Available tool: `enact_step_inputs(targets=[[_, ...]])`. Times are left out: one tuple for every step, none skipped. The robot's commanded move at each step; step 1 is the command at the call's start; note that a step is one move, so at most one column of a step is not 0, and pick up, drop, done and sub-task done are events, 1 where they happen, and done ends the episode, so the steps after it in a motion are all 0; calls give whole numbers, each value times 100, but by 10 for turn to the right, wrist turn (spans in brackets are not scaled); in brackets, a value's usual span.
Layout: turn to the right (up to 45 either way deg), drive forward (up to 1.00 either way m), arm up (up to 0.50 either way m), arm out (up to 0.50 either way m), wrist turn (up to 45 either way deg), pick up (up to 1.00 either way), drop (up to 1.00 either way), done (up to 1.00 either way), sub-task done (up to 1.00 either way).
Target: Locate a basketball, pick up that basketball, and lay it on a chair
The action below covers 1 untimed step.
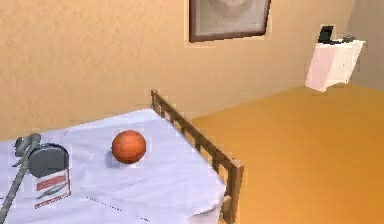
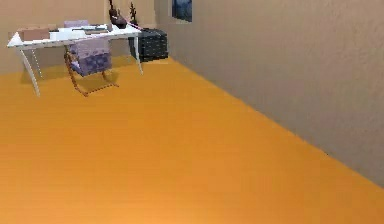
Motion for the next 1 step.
enact_step_inputs(targets=[[-450,0,0,0,0,0,0,0,0]])
